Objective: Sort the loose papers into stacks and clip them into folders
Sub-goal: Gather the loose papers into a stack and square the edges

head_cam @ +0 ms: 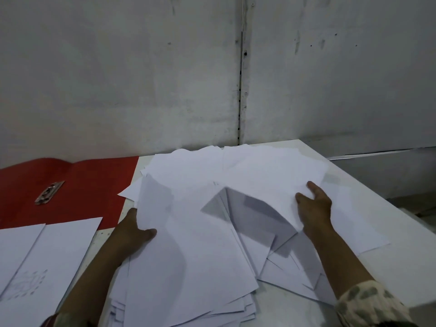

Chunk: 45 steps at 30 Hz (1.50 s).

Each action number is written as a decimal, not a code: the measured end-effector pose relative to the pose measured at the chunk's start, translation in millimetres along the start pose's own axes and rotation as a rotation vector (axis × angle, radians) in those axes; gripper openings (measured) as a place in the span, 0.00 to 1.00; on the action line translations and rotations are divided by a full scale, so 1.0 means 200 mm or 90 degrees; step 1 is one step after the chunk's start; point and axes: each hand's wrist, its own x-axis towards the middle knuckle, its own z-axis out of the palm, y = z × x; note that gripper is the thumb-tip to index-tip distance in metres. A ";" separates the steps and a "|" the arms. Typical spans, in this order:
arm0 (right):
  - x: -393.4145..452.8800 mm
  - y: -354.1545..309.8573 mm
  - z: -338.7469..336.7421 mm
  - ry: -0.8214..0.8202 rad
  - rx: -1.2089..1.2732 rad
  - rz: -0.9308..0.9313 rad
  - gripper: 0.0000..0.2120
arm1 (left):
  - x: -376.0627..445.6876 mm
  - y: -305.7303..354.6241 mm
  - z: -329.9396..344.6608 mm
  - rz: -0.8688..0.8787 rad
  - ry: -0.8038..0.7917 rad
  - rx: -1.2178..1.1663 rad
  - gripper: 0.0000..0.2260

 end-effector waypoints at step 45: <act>-0.21 0.12 0.21 -0.356 -0.403 -0.169 0.06 | -0.17 -0.16 -0.13 0.030 0.089 -0.137 0.25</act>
